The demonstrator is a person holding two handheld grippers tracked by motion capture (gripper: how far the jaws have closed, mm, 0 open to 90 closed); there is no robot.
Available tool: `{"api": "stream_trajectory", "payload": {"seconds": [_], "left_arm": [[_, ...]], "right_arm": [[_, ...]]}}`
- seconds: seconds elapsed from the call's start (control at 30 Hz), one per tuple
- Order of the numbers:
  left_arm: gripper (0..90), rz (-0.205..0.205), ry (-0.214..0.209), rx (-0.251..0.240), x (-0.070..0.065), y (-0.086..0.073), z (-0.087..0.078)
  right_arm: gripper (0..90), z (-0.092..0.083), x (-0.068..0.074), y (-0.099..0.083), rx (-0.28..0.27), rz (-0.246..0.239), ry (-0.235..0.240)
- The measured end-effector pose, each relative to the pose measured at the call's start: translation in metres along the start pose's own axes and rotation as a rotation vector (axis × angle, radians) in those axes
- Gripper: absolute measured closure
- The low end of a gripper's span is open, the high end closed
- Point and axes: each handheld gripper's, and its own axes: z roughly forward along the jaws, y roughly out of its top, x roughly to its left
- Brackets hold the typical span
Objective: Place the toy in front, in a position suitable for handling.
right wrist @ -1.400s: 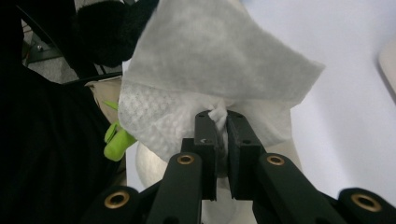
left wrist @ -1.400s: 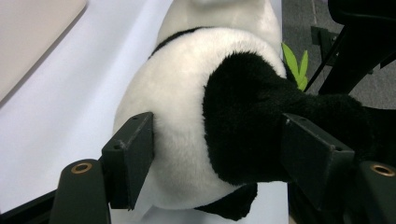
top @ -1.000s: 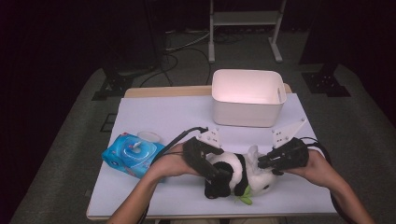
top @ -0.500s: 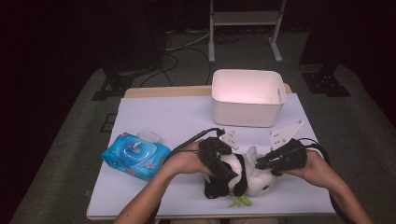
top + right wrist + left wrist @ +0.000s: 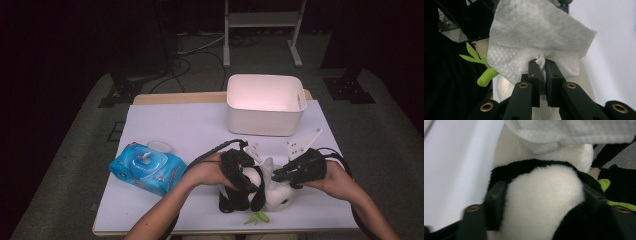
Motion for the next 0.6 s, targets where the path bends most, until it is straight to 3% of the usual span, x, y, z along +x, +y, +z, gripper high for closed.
{"api": "stream_trajectory", "payload": {"seconds": [0.07, 0.13, 0.27, 0.4, 0.5, 0.6], "left_arm": [[42.8, -0.001, -0.002, -0.014, 0.002, 0.0, -0.005], [45.2, 0.019, 0.002, -0.022, 0.005, 0.001, -0.011], [46.6, 0.034, -0.005, -0.026, 0.013, 0.007, -0.018], [46.6, 0.084, 0.045, -0.006, 0.019, 0.02, -0.025], [46.6, 0.146, 0.098, 0.015, 0.023, 0.027, -0.031], [46.5, 0.156, 0.115, 0.017, 0.028, 0.03, -0.037]], "right_arm": [[83.1, -0.004, -0.002, 0.0, -0.02, 0.015, -0.006], [83.1, -0.008, -0.008, 0.0, -0.038, 0.023, 0.014], [83.1, -0.017, -0.019, 0.005, -0.069, 0.028, 0.005], [83.1, -0.021, -0.03, 0.015, -0.064, 0.031, -0.014], [83.0, -0.023, -0.04, 0.02, -0.066, 0.04, -0.018], [83.0, -0.025, -0.048, 0.026, -0.065, 0.044, -0.024]]}}
